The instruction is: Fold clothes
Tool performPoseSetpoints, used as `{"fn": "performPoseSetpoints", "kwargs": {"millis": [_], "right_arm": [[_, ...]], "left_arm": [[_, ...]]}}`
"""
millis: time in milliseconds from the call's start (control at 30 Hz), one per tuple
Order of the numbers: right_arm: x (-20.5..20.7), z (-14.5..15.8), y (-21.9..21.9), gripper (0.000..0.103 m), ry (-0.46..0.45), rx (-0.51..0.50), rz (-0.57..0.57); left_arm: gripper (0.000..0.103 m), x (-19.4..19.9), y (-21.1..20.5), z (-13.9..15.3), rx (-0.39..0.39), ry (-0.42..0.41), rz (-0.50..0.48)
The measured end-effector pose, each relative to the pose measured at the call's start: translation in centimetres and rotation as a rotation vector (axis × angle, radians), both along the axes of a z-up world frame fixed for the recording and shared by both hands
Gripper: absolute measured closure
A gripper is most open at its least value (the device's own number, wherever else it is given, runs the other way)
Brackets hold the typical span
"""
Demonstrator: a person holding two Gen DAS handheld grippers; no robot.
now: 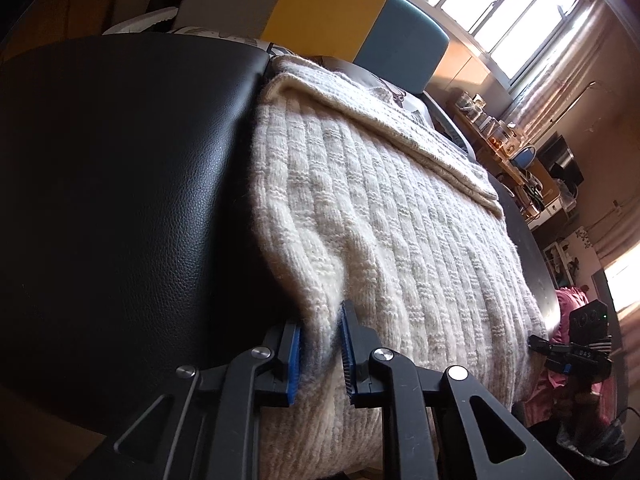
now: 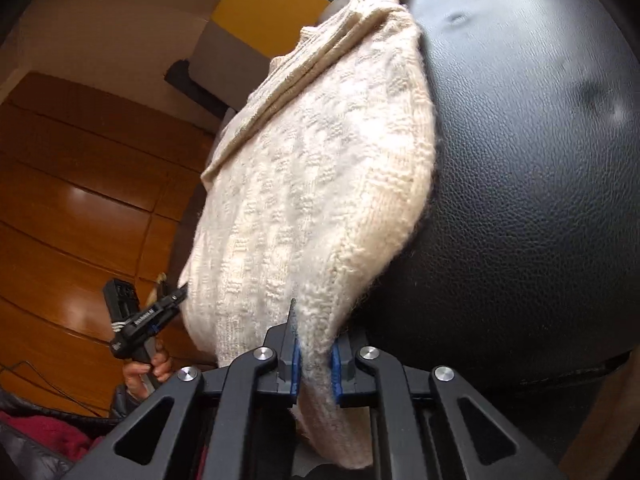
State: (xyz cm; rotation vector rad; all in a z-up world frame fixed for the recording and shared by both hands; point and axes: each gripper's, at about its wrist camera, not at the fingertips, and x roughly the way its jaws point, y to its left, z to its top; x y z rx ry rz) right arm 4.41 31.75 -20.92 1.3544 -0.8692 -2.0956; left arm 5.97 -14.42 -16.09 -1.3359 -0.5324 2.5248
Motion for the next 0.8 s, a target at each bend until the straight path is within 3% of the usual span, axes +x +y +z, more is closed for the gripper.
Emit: {"fn": "performPoseSetpoints", "kwargs": {"millis": [133, 200, 333, 567, 800], "right_arm": [[0.2, 1.3, -1.2, 0.094, 0.022, 0.108, 0.008], [-0.6, 2.6, -1.7, 0.094, 0.051, 0.095, 0.017], [-1.0, 4.8, -2.6, 0.094, 0.156, -0.014, 0.054], [-4.3, 8.5, -4.2, 0.094, 0.255, -0.107, 0.076], [-9.5, 11.3, -2.6, 0.094, 0.308, -0.243, 0.006]], "left_arm": [[0.093, 0.3, 0.5, 0.2, -0.045, 0.034, -0.003], [0.094, 0.2, 0.0, 0.2, -0.002, 0.027, 0.003], [0.094, -0.2, -1.7, 0.6, 0.158, 0.008, 0.023], [0.094, -2.4, -3.4, 4.6, 0.403, 0.090, 0.029], [0.094, -9.1, -4.0, 8.1, 0.603, 0.155, 0.024]]}}
